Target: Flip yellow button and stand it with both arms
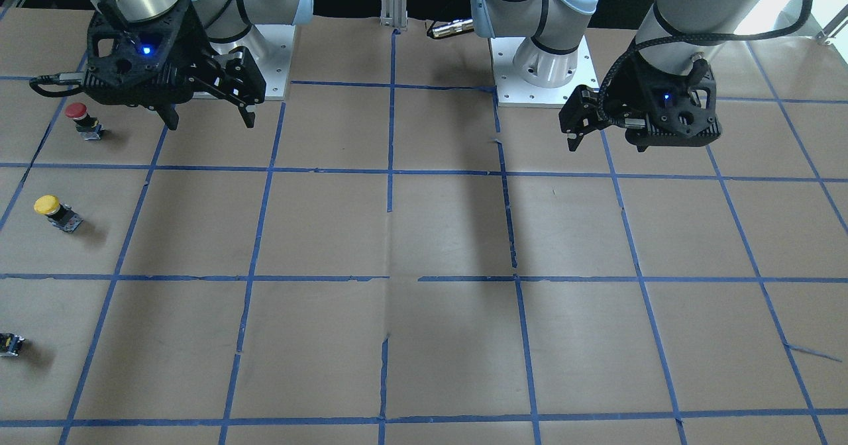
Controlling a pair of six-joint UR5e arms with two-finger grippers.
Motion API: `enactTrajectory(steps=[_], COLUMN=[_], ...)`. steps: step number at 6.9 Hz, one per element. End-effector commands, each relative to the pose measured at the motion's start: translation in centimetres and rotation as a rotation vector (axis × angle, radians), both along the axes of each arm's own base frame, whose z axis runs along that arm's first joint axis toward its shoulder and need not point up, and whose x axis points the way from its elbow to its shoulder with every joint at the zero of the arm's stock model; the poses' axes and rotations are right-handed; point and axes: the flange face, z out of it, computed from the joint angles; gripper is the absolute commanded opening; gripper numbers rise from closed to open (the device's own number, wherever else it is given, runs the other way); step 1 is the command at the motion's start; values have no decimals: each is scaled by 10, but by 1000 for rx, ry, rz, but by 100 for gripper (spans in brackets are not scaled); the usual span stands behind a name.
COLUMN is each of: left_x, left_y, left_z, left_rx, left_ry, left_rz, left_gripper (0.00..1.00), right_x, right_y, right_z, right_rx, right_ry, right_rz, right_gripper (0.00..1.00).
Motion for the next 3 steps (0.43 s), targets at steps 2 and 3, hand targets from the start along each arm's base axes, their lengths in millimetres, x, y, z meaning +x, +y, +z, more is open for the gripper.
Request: enactTrajectory(steps=[2, 3], left_x=[0, 0], left_y=[-5, -6], left_z=[-1, -1], left_rx=[1, 0], left_ry=[0, 3], left_rz=[3, 3], left_gripper=[100, 100], right_x=[2, 2], right_y=[-1, -1], right_z=[0, 0], right_rx=[-4, -4], right_ry=[0, 2], right_rz=[0, 0], right_gripper=[99, 99])
